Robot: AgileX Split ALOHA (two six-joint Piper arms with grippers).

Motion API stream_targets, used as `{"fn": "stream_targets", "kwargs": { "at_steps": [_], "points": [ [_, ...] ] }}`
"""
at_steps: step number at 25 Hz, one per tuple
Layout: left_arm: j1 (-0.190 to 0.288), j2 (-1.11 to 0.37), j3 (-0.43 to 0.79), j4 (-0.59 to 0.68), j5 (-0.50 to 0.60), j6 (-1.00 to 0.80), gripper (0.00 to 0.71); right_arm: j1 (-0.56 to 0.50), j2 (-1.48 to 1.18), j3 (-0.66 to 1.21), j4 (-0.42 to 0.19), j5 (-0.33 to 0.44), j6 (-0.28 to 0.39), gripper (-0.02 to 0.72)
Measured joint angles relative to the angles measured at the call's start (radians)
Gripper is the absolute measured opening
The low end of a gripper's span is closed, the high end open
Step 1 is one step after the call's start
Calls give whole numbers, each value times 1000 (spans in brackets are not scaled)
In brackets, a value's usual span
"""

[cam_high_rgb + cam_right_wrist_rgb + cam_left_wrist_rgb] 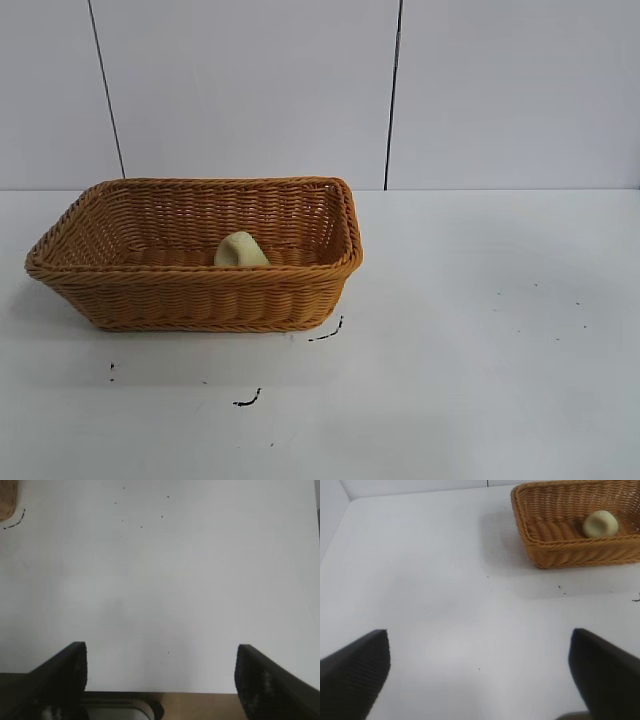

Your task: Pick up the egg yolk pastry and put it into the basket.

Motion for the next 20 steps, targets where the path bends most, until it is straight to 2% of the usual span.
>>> {"fn": "stream_targets", "kwargs": {
  "at_steps": [9, 20],
  "points": [
    [0, 0, 0, 0, 0, 0, 697, 0, -446, 256, 0, -109, 0, 582],
    [0, 0, 0, 0, 0, 0, 697, 0, -495, 266, 0, -116, 0, 582]
  ]
}}
